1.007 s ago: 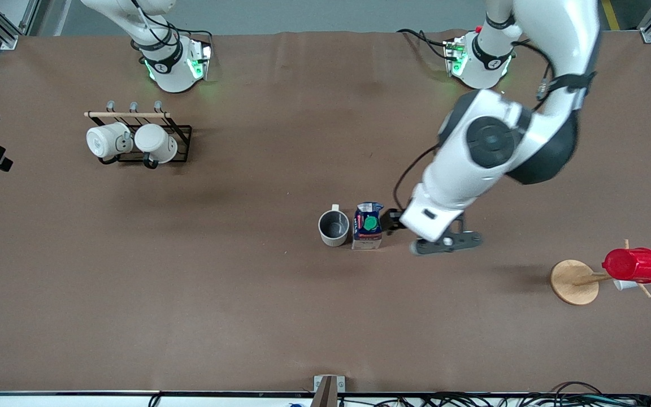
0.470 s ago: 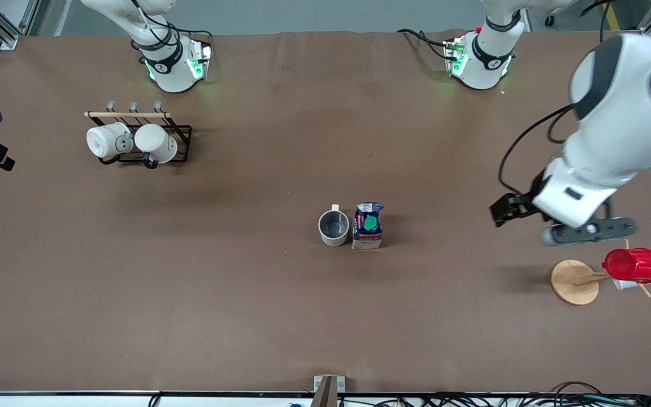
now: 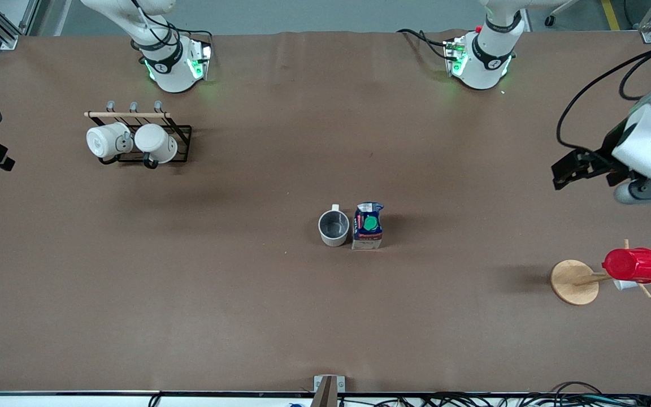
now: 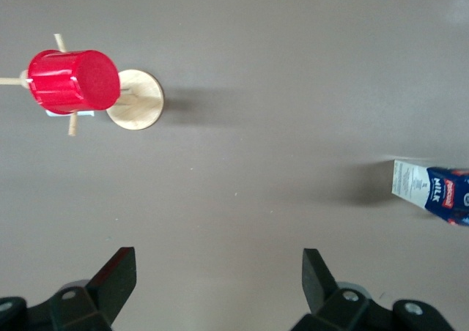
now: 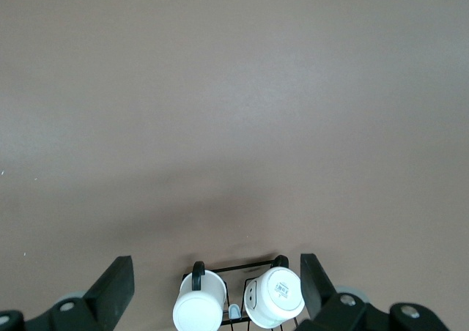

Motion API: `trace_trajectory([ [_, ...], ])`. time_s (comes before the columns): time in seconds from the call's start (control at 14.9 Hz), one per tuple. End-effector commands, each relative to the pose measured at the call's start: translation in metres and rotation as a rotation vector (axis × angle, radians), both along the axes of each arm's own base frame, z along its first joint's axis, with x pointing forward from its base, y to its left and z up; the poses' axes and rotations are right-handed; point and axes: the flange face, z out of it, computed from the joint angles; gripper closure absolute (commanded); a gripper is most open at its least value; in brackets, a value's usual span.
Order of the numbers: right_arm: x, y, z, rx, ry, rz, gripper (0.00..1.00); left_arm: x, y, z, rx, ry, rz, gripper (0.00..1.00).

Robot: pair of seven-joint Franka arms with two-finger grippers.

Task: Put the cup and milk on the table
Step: 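Open the left gripper and draw the left arm back from the carton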

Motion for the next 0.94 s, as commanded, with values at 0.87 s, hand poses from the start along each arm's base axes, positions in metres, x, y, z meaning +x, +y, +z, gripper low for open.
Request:
trace_trajectory([
  [0.87, -0.012, 0.008, 0.002, 0.013, 0.014, 0.022, 0.00, -0.081, 0.022, 0.017, -0.039, 0.042, -0.085, 0.00],
])
